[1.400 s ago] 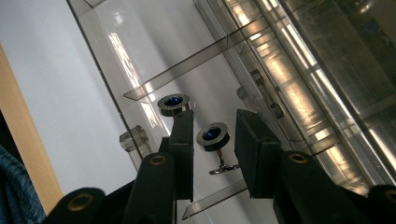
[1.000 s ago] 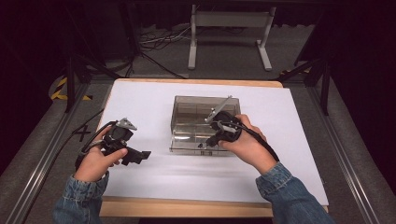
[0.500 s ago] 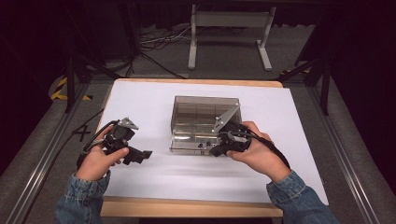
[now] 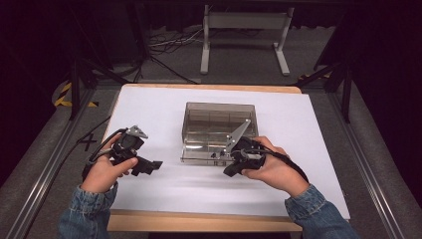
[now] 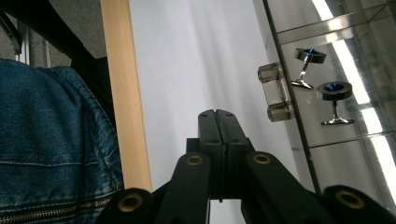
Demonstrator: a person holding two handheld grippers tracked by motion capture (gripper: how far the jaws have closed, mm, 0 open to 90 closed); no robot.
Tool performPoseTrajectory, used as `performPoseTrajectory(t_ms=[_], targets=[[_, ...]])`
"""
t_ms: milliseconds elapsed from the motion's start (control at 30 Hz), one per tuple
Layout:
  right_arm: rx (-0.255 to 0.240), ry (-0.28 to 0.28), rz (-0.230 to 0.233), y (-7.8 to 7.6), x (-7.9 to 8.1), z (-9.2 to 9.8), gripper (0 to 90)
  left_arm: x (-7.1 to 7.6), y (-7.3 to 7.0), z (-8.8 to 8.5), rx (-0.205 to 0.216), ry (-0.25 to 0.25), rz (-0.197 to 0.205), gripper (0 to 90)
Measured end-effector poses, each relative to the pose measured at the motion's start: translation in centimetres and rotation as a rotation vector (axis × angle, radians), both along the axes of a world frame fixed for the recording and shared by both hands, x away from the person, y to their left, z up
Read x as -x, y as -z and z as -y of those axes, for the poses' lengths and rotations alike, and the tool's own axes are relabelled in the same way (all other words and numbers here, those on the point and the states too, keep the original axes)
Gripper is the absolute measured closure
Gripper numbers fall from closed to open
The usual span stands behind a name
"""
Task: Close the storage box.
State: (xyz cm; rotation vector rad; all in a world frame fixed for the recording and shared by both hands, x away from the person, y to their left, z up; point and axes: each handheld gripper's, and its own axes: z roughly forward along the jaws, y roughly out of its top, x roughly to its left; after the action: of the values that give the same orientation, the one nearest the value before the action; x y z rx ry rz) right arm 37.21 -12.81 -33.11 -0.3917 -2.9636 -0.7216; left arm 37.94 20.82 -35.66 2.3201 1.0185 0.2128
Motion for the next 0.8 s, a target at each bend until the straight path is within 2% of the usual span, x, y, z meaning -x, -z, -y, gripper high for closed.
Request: performPoseTrajectory(t_ms=[400, 567, 800], targets=[[0.046, -0.006, -0.025, 1.5, -0.4, -0.2, 90.0, 0.0, 0.0, 0.0, 0.000, 0.000, 0.000, 1.5], [0.064, -0.004, -0.020, 2.1, -0.7, -0.4, 90.0, 0.0, 0.0, 0.0, -0.001, 0.002, -0.002, 1.5], [0.102, 0.030, 0.008, 2.6, -1.1, -0.6, 90.0, 0.0, 0.0, 0.0, -0.002, 0.001, 0.002, 1.5]])
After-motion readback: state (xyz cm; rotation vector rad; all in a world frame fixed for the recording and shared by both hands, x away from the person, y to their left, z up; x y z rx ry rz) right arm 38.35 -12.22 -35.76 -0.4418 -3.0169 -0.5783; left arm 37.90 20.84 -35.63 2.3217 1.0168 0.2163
